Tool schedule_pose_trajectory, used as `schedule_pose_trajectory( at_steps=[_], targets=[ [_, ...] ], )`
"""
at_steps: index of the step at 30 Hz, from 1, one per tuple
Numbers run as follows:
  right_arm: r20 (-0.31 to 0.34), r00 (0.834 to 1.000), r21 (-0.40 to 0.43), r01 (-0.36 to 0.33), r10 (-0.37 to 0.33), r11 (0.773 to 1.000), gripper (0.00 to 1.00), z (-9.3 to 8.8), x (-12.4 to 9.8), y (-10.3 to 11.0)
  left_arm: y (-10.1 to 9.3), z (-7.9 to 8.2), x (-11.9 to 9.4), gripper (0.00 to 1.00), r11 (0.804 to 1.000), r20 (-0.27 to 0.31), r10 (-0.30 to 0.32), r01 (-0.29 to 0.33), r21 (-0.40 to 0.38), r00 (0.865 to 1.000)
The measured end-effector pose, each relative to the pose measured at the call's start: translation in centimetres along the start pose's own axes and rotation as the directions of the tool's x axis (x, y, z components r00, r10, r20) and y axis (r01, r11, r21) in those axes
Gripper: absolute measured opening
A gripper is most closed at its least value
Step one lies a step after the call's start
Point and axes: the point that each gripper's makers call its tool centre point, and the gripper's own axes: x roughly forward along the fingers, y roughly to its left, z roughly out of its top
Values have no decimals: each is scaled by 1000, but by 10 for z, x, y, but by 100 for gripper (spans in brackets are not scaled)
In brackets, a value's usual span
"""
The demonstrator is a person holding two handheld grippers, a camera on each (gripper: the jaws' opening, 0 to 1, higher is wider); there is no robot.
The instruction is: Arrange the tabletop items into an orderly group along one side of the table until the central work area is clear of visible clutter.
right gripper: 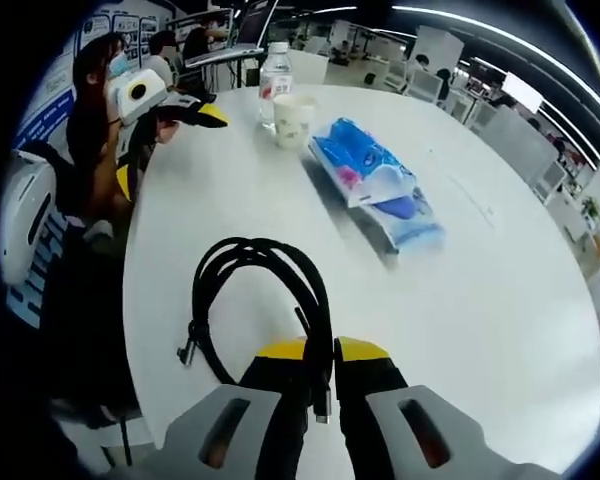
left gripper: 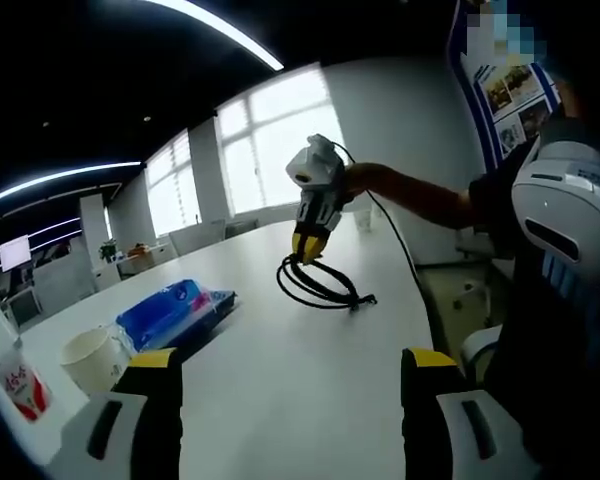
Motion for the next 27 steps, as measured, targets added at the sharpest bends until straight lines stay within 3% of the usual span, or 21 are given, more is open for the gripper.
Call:
schedule_pose_trajectory(
  at_steps=[4,17,27],
  targets=[
    [-42,999,-11,34,-34,999,6,-8,4,-6,0,-2,0,89,1000,-4,0,0,-1,1000],
    [-57,998,-16,4,-5,1000,5,-15,8,-5,1,-3,3,89,1000,-13,-4,4,3,1000],
    [15,997,-35,75,-74,997,9,8,-9,-16,7,5,7,89,1000,-9,4,-4,7,1000]
  ],
)
